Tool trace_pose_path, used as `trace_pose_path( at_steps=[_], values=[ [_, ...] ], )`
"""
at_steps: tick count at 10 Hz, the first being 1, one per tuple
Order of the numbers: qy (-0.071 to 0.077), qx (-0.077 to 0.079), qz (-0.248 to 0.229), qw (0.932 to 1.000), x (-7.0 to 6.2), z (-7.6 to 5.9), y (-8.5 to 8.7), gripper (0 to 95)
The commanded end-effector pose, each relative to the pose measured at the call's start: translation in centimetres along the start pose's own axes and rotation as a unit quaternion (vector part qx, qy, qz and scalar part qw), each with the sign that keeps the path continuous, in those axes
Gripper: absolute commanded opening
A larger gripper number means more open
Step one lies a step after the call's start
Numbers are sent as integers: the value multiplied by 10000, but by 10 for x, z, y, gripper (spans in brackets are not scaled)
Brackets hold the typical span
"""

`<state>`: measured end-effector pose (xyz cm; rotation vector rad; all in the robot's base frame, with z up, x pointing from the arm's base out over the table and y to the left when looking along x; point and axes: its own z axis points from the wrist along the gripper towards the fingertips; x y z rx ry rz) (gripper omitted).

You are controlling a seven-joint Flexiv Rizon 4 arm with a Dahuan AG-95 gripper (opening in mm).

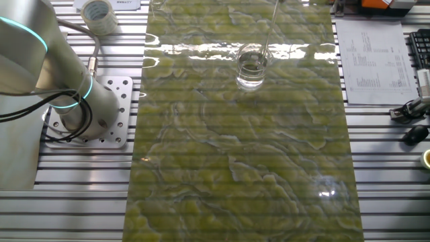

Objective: Stir the beaker with a glass rod

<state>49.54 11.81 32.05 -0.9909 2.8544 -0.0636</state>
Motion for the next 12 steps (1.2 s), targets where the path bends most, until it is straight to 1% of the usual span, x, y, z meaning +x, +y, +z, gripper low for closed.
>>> trace_pose_path(
  at_steps=[1, 2, 3, 4, 6, 7, 9, 12],
  values=[
    [410, -405, 240, 9981, 0, 0, -2, 0],
    [299, -487, 254, 9980, -1, -2, -2, 0],
    [260, -504, 254, 9981, -1, -2, -3, 0],
    [126, -540, 240, 9982, -1, -4, -3, 0],
    [1, -507, 190, 9985, -1, -4, -3, 0],
    [-110, -512, 174, 9985, -1, -4, -3, 0],
    [-167, -464, 100, 9987, -1, -5, -3, 0],
    [-168, -402, -11, 9990, -2, -3, -5, 0]
  ],
)
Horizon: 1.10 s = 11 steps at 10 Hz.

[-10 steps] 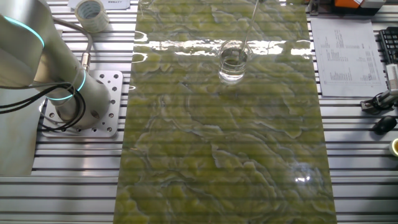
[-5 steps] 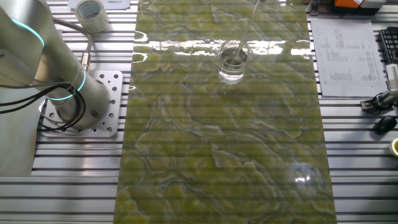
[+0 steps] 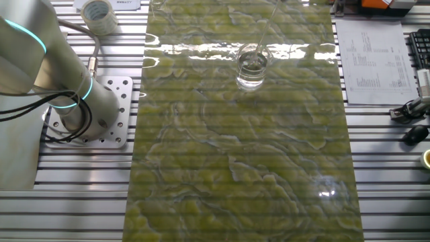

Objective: Stir the beaker with a glass rod

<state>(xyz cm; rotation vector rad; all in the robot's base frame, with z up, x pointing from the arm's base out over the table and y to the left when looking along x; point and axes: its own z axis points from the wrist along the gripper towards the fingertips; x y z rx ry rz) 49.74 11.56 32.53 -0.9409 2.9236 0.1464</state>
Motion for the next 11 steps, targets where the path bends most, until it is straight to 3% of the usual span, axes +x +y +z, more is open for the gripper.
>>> trace_pose_path(
  at_steps=[1, 5, 9, 11],
  values=[
    [-157, 352, -328, 9987, -2, 3, -4, 0],
    [46, 307, -205, 9993, -2, 3, -4, 0],
    [-190, 42, -75, 9998, -2, 3, -4, 0],
    [-168, -19, -94, 9998, -3, 4, -5, 0]
  ],
)
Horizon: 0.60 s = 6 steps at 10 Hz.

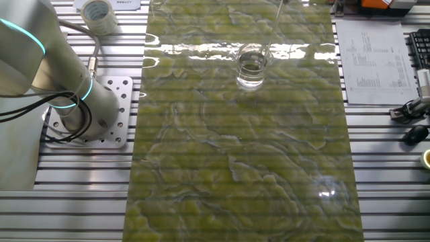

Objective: Stir the beaker with a glass rod

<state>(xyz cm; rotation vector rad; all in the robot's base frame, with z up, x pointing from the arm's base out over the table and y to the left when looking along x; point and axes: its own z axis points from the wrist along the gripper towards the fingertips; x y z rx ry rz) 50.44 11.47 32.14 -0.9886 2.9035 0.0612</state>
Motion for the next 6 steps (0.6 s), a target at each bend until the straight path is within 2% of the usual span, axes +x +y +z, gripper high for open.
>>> trace_pose_path(
  at_steps=[1, 4, 6],
  values=[
    [-191, -286, 72, 9994, 2, 1, -2, 0],
    [-169, -278, 39, 9995, 0, 7, -9, 0],
    [-107, -329, -6, 9994, -2, 15, -18, 0]
  ],
)
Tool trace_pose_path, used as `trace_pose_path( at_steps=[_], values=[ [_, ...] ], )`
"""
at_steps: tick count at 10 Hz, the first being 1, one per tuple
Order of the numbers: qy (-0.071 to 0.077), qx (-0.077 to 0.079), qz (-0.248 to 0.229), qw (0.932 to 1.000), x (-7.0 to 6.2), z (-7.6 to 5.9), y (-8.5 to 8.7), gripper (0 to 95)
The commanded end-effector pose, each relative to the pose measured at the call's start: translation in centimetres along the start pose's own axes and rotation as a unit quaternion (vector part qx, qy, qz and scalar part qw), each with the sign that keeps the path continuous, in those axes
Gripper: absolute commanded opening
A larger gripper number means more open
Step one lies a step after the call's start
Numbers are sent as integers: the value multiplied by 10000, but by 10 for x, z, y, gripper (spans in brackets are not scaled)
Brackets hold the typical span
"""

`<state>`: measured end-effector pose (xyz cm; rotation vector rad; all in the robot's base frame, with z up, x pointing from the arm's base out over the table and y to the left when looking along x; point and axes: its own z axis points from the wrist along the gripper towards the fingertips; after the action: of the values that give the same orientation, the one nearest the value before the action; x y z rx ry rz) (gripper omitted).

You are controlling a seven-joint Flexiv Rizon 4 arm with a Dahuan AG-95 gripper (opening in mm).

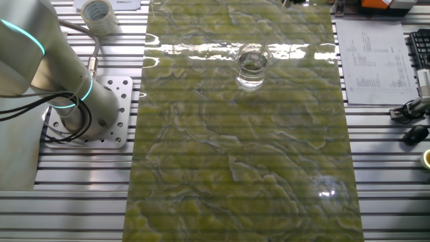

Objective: Stir the beaker with a glass rod

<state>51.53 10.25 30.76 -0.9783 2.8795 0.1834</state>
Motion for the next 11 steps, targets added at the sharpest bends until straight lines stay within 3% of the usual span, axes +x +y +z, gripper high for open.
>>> trace_pose_path(
  at_steps=[1, 5, 8, 10, 11],
  values=[
    [169, 8, -27, 9999, -2, 4, -4, 0],
    [431, -184, 95, 9989, -2, 5, -5, 0],
    [286, -196, 176, 9992, -3, 6, -4, 0],
    [142, -93, 73, 9998, -5, 7, -3, 0],
    [173, -53, 39, 9998, -5, 8, -2, 0]
  ],
)
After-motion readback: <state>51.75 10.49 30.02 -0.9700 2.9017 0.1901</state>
